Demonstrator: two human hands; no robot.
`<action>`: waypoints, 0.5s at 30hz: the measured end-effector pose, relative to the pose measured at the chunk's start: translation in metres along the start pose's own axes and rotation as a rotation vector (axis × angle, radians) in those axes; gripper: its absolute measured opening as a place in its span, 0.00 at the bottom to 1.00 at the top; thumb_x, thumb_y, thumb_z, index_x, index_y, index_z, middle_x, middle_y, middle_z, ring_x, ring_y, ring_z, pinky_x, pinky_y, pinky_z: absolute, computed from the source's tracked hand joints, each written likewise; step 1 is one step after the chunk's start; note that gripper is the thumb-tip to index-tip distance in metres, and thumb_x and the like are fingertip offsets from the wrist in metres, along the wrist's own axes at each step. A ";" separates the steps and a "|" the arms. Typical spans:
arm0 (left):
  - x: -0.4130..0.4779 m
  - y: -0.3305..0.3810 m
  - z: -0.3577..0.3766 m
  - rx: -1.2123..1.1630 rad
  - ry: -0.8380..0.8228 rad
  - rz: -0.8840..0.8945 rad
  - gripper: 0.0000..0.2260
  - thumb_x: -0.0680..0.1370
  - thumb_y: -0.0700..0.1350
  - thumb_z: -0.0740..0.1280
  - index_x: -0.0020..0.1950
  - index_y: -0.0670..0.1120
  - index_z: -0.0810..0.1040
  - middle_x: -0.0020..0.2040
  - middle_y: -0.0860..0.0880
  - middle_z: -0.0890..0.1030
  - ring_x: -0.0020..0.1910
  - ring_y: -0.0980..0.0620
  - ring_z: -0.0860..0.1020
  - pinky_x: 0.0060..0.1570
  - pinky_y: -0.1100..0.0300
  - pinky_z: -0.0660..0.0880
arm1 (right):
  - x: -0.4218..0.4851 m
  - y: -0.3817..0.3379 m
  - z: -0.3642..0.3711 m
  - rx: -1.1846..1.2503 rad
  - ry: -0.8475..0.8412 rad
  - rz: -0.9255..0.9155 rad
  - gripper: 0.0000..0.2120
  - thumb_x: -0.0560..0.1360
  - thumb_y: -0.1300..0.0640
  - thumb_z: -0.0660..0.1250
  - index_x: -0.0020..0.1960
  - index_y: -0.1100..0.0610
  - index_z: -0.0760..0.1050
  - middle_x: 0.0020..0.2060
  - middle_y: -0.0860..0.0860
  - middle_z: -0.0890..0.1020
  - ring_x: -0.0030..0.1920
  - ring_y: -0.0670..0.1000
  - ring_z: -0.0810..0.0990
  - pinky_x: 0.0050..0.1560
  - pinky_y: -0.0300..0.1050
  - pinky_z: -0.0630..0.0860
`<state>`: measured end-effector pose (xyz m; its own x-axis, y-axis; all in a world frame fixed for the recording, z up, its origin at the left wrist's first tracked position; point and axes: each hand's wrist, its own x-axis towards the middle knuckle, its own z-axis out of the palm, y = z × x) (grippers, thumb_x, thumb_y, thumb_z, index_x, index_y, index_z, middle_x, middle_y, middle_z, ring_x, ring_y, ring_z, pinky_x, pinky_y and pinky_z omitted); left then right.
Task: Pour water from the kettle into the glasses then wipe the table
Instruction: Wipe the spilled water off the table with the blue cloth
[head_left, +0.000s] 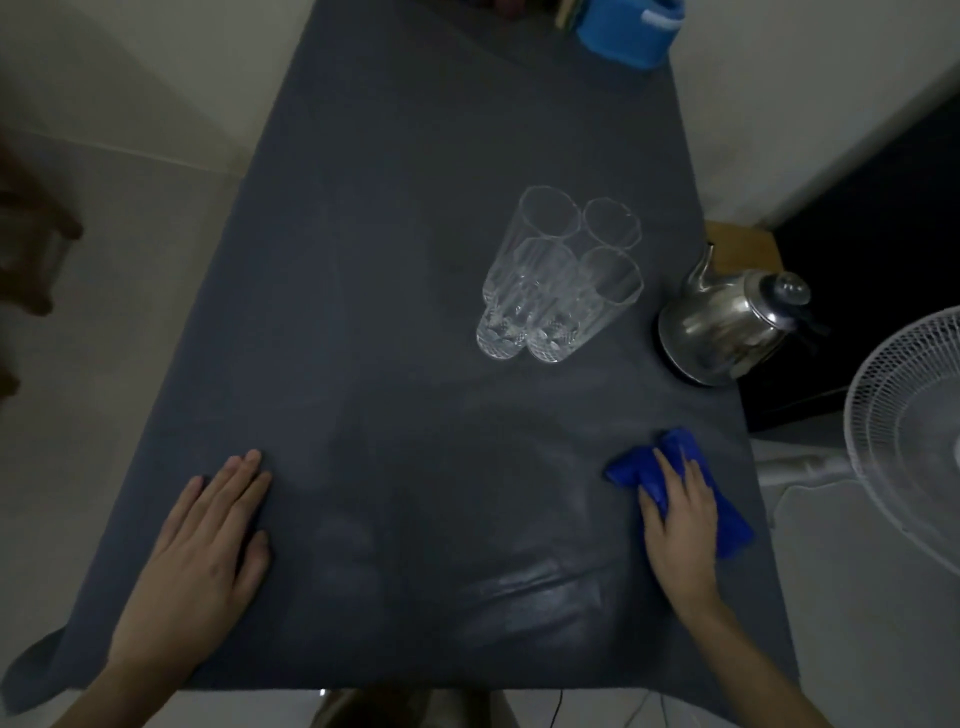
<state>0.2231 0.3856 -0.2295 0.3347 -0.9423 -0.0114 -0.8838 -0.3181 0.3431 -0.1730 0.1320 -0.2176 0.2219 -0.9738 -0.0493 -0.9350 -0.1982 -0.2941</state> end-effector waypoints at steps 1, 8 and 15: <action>0.000 0.000 0.000 -0.001 -0.004 0.000 0.25 0.78 0.50 0.52 0.71 0.38 0.68 0.74 0.44 0.65 0.74 0.48 0.61 0.75 0.48 0.52 | 0.003 -0.015 0.007 0.004 0.017 -0.019 0.28 0.76 0.47 0.53 0.71 0.58 0.68 0.71 0.62 0.68 0.72 0.62 0.64 0.70 0.63 0.62; 0.000 0.001 -0.003 0.017 -0.039 -0.014 0.26 0.79 0.51 0.52 0.74 0.41 0.65 0.76 0.46 0.62 0.76 0.50 0.58 0.76 0.51 0.50 | 0.005 -0.165 0.052 -0.049 -0.133 -0.603 0.28 0.72 0.49 0.59 0.71 0.53 0.69 0.72 0.56 0.69 0.72 0.58 0.66 0.70 0.55 0.61; 0.001 -0.003 -0.002 0.035 -0.062 -0.026 0.26 0.79 0.53 0.52 0.74 0.42 0.65 0.76 0.46 0.63 0.76 0.51 0.58 0.75 0.50 0.51 | -0.013 -0.259 0.081 -0.029 -0.273 -0.879 0.26 0.76 0.49 0.60 0.74 0.50 0.64 0.76 0.52 0.62 0.76 0.55 0.56 0.76 0.54 0.50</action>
<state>0.2262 0.3860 -0.2285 0.3376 -0.9380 -0.0781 -0.8863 -0.3447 0.3091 0.0888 0.2048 -0.2183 0.9101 -0.4119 -0.0442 -0.4046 -0.8607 -0.3090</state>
